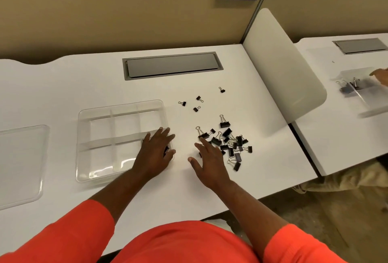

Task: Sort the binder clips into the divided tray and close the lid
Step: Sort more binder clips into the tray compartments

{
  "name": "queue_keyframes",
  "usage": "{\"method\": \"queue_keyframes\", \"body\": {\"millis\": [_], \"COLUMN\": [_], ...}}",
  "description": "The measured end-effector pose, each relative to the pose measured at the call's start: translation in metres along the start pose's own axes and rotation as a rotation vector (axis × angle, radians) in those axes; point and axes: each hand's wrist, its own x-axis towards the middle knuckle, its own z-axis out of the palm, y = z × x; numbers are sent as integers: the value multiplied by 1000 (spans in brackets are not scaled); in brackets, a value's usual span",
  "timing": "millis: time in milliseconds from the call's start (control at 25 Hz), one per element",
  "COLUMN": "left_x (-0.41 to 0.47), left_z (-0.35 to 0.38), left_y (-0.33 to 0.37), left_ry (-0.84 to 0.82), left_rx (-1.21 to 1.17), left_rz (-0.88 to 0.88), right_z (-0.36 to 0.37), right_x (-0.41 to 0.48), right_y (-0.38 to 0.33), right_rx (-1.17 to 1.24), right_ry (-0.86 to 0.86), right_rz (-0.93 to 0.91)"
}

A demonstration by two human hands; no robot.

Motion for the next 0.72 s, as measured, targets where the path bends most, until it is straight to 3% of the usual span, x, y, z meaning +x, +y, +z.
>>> {"method": "queue_keyframes", "body": {"millis": [240, 560, 720], "left_x": [14, 56, 80], "left_z": [28, 69, 82], "left_y": [46, 85, 98], "left_ry": [26, -139, -138], "left_rx": [-29, -44, -44], "left_rz": [19, -169, -242], "right_z": [-26, -55, -55], "right_x": [7, 41, 61], "right_y": [56, 127, 141], "right_rx": [-11, -32, -38], "right_ry": [-31, -78, -97], "right_rz": [-4, -58, -149]}}
